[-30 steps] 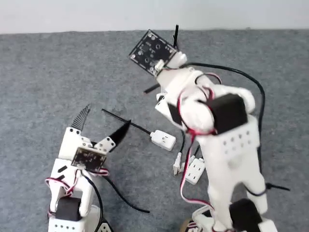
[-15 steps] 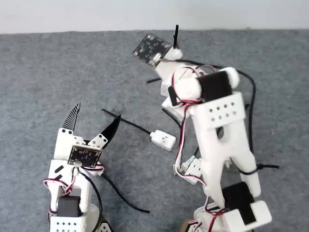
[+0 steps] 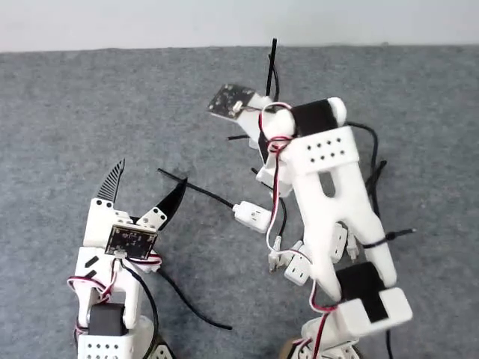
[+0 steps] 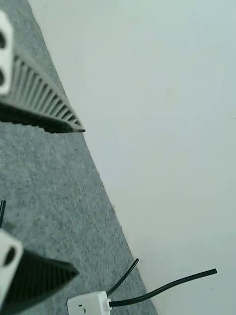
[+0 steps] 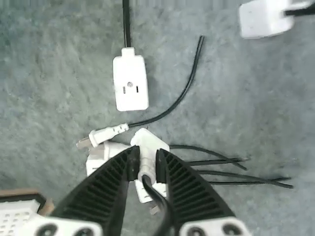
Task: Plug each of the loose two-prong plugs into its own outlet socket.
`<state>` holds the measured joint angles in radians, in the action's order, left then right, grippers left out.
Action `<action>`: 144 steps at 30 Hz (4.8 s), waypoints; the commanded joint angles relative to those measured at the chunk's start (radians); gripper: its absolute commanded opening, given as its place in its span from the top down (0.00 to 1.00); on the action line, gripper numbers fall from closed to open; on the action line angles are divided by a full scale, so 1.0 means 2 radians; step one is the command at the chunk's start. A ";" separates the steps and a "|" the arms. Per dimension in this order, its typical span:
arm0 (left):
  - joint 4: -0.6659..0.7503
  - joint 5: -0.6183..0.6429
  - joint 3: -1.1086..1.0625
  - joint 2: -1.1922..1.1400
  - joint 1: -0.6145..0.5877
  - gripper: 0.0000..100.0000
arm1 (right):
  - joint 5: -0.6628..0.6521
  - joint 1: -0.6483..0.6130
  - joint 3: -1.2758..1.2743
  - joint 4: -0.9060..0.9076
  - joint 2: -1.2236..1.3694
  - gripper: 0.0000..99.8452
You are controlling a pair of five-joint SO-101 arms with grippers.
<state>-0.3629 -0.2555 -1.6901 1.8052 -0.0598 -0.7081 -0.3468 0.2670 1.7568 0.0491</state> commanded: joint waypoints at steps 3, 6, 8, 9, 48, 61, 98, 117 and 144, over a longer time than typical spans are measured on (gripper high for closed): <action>-0.014 -0.003 0.003 0.005 0.002 0.62 | -0.023 -0.046 0.005 0.020 0.000 0.99; -0.014 -0.003 0.003 0.005 0.002 0.62 | -0.023 -0.068 0.001 0.022 -0.008 0.99; -0.014 -0.003 0.003 0.005 0.002 0.62 | -0.023 -0.074 0.001 0.022 -0.007 0.99; -0.014 -0.003 0.003 0.005 0.002 0.62 | -0.024 -0.075 0.000 0.022 -0.005 0.99; -0.012 -0.006 0.003 0.005 -0.002 0.62 | -0.236 -0.059 -0.058 -0.077 0.068 0.99; 0.011 -0.005 0.003 0.005 -0.034 0.62 | -0.223 -0.080 -0.057 -0.092 0.104 0.99; 0.018 0.018 0.003 0.004 -0.048 0.62 | -0.224 -0.057 0.009 -0.089 0.123 0.99; 0.018 0.018 0.003 0.004 -0.048 0.62 | -0.259 -0.063 -0.025 -0.102 0.124 0.99; 0.018 0.018 0.003 0.004 -0.048 0.62 | -0.263 -0.078 -0.012 -0.085 0.137 0.99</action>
<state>-0.3491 -0.2325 -1.6901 1.8052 -0.1550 -1.2252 -0.5017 0.2087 1.5620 0.3468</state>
